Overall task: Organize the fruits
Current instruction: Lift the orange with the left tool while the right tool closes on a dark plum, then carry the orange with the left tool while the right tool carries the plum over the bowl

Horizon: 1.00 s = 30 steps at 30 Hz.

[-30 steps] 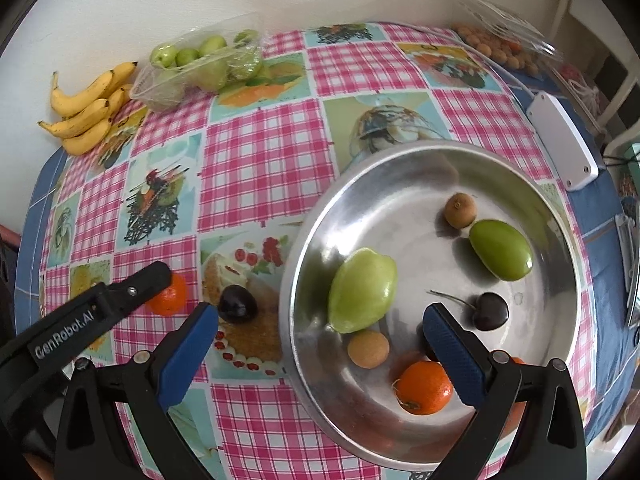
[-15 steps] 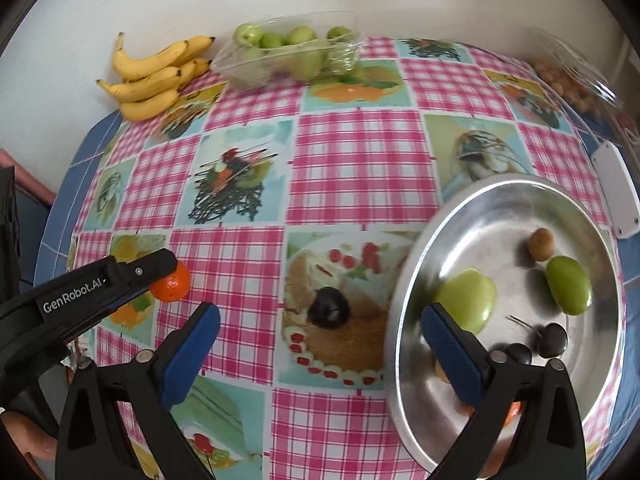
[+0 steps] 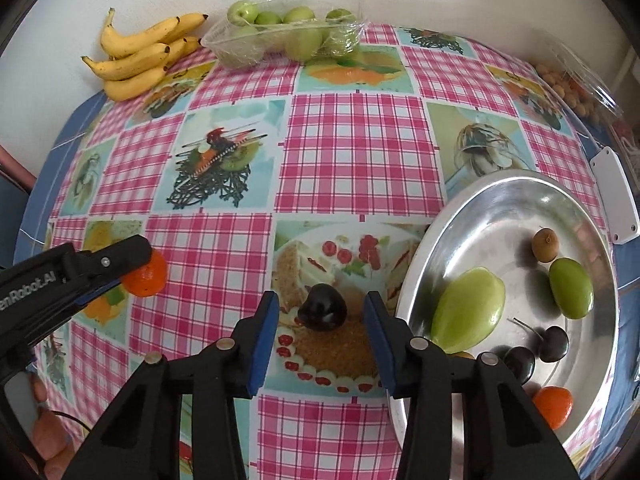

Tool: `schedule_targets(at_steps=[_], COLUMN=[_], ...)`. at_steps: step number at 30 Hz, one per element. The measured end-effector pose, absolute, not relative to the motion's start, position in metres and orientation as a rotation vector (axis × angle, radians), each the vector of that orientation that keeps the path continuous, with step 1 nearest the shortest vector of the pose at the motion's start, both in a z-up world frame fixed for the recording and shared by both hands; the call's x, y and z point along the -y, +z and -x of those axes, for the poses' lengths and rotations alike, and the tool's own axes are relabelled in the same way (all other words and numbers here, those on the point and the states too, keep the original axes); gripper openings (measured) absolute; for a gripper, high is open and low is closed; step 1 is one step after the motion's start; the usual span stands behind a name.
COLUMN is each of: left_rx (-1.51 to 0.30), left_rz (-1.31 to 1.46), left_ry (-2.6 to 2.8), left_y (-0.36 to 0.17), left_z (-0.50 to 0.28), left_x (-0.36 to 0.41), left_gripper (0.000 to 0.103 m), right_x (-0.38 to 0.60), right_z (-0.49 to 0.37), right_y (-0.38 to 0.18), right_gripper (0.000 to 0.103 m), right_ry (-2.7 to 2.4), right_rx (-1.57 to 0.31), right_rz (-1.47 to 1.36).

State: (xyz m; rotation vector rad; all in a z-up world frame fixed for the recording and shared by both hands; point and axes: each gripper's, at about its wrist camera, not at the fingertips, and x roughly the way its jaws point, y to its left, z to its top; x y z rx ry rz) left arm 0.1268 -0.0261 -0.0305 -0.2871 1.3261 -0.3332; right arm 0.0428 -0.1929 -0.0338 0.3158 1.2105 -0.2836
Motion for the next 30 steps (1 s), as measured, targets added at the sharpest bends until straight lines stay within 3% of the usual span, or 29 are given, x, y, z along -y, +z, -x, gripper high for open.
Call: schedule_targets(at_steps=[10,13,30], left_rx=[-1.334,-1.333,-1.288], left_rz=[0.290,0.292,0.275], left_ry=[-0.333,-0.331,-0.347], left_y=[-0.033,-0.033,-0.018], left_z=[-0.127,-0.128,-0.124], left_x=[0.028,0.028,0.034], left_gripper=[0.036,0.036,0.036], right_x=[0.192,0.193,0.184], right_z=[-0.049,-0.049,-0.041], right_y=[-0.042,-0.044,-0.017], right_gripper=[0.036,0.029,0.028], right_ry=[-0.310,-0.314,-0.297], right_rx=[-1.229,-1.230,-1.179], right_rz=[-0.307,-0.318,-0.276])
